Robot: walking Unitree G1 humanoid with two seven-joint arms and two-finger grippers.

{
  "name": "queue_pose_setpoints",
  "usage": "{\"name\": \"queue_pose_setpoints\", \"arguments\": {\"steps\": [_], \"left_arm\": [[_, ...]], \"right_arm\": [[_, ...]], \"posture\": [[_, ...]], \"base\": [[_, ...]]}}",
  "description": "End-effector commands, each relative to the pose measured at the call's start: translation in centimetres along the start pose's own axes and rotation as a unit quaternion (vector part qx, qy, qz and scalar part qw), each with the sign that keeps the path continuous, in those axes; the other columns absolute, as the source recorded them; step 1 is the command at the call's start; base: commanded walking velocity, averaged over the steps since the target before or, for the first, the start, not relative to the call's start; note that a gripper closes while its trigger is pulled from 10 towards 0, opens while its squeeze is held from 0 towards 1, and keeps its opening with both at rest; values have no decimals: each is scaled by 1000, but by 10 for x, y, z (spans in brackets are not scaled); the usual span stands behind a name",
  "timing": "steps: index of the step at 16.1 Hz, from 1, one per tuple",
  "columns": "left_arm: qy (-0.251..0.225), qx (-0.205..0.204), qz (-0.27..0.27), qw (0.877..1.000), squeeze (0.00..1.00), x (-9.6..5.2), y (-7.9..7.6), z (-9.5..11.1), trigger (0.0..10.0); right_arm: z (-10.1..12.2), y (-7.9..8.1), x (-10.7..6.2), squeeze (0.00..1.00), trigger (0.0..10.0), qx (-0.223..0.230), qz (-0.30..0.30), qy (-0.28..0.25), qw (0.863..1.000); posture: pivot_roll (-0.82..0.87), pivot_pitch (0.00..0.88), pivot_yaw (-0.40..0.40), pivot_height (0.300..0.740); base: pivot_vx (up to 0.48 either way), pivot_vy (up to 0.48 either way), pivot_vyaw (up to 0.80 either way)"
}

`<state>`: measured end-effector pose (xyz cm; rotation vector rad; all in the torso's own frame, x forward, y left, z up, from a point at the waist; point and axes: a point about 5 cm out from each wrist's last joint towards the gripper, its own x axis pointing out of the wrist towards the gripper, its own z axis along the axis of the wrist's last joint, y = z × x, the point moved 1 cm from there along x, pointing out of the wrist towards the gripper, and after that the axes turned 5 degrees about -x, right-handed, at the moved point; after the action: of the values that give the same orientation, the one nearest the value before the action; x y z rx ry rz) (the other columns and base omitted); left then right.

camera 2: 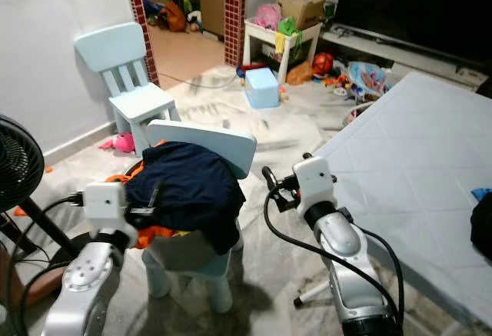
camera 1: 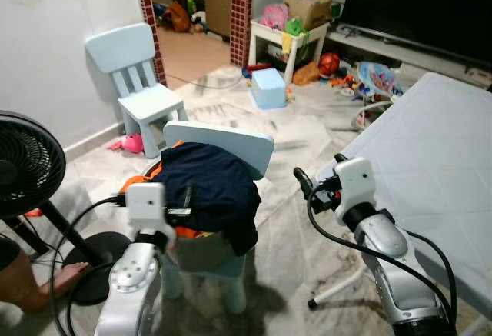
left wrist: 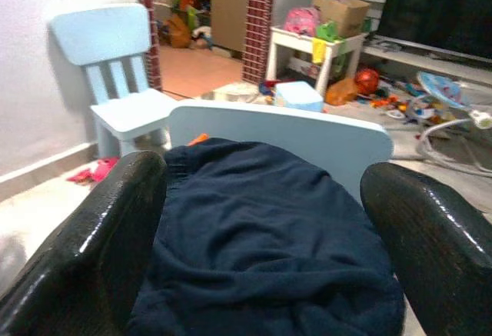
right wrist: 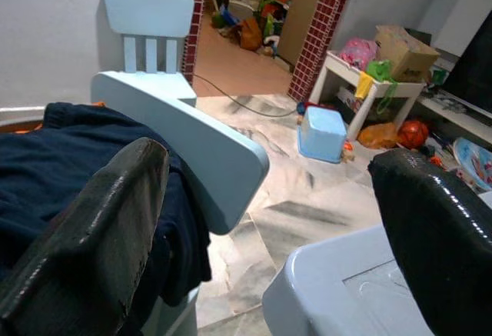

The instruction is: Hang hanger

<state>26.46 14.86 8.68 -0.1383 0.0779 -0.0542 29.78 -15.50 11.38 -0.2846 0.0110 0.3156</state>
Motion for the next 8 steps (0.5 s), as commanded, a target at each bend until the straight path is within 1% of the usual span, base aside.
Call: {"name": "queue_pose_setpoints", "arguments": {"steps": [1,4,8], "left_arm": [[-1,-2,0,1000,0,1,-2,0,10000],[-4,-3,0,1000,0,1,-2,1,10000],[-2,-8,1,1000,0,2,-2,0,10000]], "right_arm": [[4,-1,2,0,10000,-6,-3,-6,1000],[4,-1,2,0,10000,-7,-2,-7,1000],[4,-1,2,0,10000,-10,0,-8,1000]], "posture": [[-70,0,-71,740],[-70,0,-71,740],[-72,0,-76,740]], "base": [[0,0,0],[0,0,0],[0,-318,0]]}}
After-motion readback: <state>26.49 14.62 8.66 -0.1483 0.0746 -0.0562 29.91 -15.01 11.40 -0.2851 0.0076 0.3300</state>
